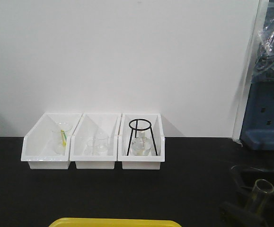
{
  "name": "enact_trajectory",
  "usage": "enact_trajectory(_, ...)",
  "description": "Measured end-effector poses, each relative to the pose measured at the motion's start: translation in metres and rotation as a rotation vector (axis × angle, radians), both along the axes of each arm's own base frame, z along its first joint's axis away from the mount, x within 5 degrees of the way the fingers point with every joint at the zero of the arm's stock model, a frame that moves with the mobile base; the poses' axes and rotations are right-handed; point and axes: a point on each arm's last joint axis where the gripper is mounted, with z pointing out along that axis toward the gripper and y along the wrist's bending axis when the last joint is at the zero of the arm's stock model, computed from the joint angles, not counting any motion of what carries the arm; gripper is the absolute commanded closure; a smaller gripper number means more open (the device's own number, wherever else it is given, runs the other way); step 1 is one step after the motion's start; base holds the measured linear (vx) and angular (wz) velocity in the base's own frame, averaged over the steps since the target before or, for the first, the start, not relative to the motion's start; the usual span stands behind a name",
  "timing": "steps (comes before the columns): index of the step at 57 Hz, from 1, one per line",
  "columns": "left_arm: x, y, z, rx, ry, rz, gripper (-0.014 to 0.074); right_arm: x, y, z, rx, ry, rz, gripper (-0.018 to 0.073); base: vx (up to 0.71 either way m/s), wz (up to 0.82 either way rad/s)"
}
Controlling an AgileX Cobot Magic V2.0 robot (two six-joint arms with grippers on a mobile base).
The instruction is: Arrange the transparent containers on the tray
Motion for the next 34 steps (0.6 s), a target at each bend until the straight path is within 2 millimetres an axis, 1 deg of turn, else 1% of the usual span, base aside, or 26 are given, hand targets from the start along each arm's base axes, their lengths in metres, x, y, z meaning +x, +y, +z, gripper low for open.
enact_trajectory(6, 0.009, -0.002, -0.008, 0.017, 0.07, 0.001, 0.0521, 0.003, 0.003, -0.003, 0.017, 0.037, -0.011, 0.0571, 0.0, 0.0)
enact_trajectory(14, 0.027, -0.012, -0.021, -0.026, 0.22, -0.017, 0.0517, 0.02, 0.017, -0.018, 0.011, 0.15, -0.042, 0.0571, 0.0, 0.0)
enact_trajectory(22, 0.053, -0.031, -0.024, -0.011, 0.373, -0.075, 0.0513, 0.05, 0.044, -0.029, 0.004, 0.272, -0.081, 0.0571, 0.0, 0.0)
enact_trajectory(26, 0.07, -0.045, -0.025, 0.009, 0.447, -0.11, 0.0514, 0.067, 0.059, -0.031, 0.016, 0.331, -0.107, 0.0571, 0.0, 0.0)
enact_trajectory(29, 0.082, -0.054, -0.028, 0.011, 0.502, -0.127, 0.0512, 0.081, 0.071, -0.039, 0.02, 0.403, -0.143, 0.0571, 0.0, 0.0)
enact_trajectory(34, 0.1, -0.069, -0.036, 0.01, 0.592, -0.146, 0.0509, 0.099, 0.086, -0.049, 0.029, 0.483, -0.19, 0.0571, 0.0, 0.0)
